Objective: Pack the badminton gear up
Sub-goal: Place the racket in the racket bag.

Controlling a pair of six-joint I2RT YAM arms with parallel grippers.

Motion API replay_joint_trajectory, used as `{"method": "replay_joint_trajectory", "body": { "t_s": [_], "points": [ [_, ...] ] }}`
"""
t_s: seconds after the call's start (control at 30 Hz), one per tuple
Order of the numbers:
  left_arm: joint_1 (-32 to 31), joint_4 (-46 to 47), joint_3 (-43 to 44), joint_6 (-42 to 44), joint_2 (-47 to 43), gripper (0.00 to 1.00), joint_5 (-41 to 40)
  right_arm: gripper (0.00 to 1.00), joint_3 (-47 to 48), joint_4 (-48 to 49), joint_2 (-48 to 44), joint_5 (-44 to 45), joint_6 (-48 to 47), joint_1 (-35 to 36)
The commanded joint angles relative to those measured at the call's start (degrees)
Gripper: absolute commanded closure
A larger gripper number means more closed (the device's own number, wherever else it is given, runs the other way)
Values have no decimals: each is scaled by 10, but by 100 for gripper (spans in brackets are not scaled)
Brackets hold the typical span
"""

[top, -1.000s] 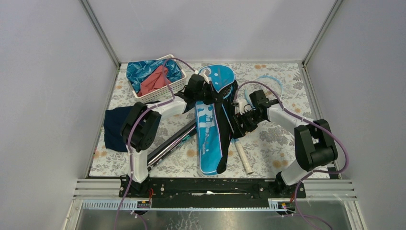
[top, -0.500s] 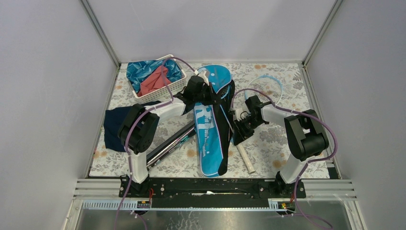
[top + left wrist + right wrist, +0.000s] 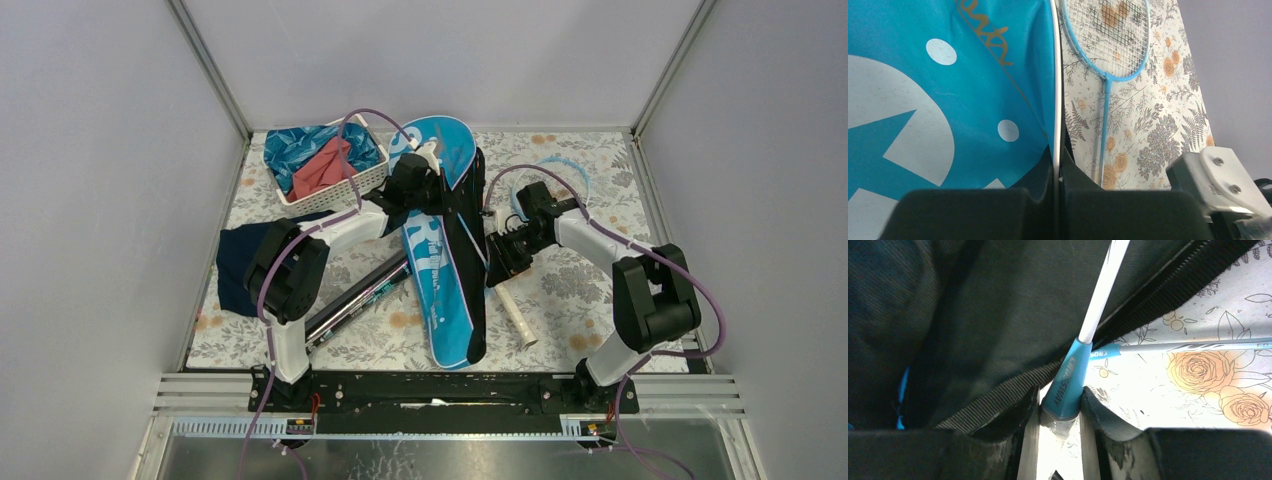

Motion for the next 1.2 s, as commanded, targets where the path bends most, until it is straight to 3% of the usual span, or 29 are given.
{"method": "replay_joint_trajectory", "body": {
  "t_s": [0.0,0.37,0.57,0.7,0.9,1.17],
  "points": [
    [-22,-10,35,28,-12,100,-8,100,29,53,-43,-62,6,4],
    [-53,-41,77,12,18,100,-13,100,7,158,-75,-90,78,4],
    [-56,-25,70,-20,30,100,22,99,-17,222,-72,-86,128,4],
    [-55,-18,66,-27,32,100,23,88,-31,241,-67,-100,150,5],
    [-43,-3,76,-49,42,100,61,62,-47,214,-87,-77,114,4],
    [-12,20,83,-69,43,100,110,45,-40,155,-133,-1,71,-2]
  ]
}}
